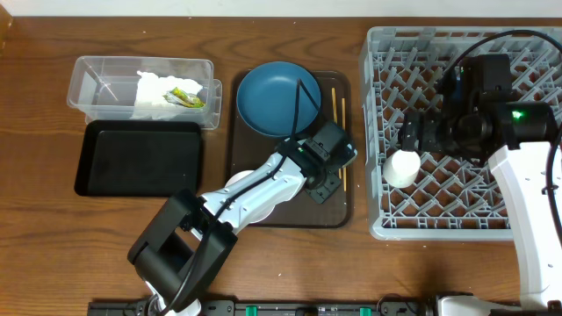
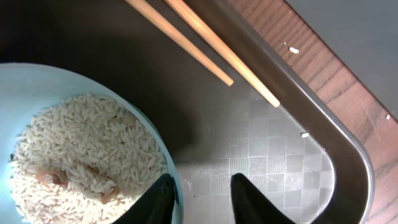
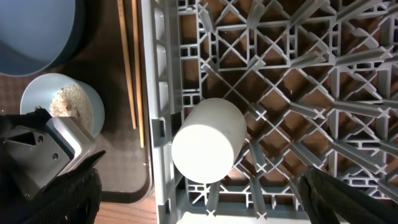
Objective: Sort waste into correct bins and load items into the dishwasher rack
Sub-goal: 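Grasp the rim of the light-blue rice bowl with the left gripper, then carry the rice bowl left and tip the rice onto the black tray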
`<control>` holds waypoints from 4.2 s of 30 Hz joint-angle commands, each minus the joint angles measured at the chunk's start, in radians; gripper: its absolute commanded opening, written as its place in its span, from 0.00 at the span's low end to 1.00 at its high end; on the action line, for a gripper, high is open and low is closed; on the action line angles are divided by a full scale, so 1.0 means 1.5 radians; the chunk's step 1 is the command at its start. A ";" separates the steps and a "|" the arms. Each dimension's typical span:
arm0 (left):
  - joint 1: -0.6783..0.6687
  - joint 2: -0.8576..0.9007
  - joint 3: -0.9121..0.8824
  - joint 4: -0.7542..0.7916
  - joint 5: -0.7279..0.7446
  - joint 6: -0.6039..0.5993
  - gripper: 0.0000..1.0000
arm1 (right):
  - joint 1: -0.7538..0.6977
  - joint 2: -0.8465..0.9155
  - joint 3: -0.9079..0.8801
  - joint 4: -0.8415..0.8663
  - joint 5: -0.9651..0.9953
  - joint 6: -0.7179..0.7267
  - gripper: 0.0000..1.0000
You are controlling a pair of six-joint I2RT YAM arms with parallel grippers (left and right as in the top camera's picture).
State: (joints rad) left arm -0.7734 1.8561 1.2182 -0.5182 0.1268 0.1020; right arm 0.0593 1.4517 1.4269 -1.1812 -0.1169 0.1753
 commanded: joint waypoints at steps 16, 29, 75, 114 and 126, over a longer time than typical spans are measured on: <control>0.000 -0.018 0.015 -0.008 -0.005 0.001 0.06 | -0.004 -0.004 0.010 -0.013 0.015 -0.014 0.99; 0.000 -0.177 0.016 -0.033 -0.003 -0.054 0.06 | -0.004 -0.004 0.010 -0.008 0.015 -0.019 0.99; 0.898 -0.048 -0.015 -0.193 0.818 0.054 0.06 | -0.004 -0.004 0.009 -0.008 0.015 -0.018 0.99; 1.011 -0.042 -0.015 -0.249 0.964 -0.050 0.06 | -0.004 -0.004 0.009 -0.005 0.015 -0.018 0.99; 1.010 -0.045 -0.015 -0.356 0.964 -0.079 0.06 | -0.004 -0.004 0.009 -0.006 0.015 -0.018 0.99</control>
State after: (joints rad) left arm 0.7380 1.7927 1.1995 -1.0412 1.5463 0.0048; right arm 0.0593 1.4517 1.4269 -1.1919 -0.1001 0.1638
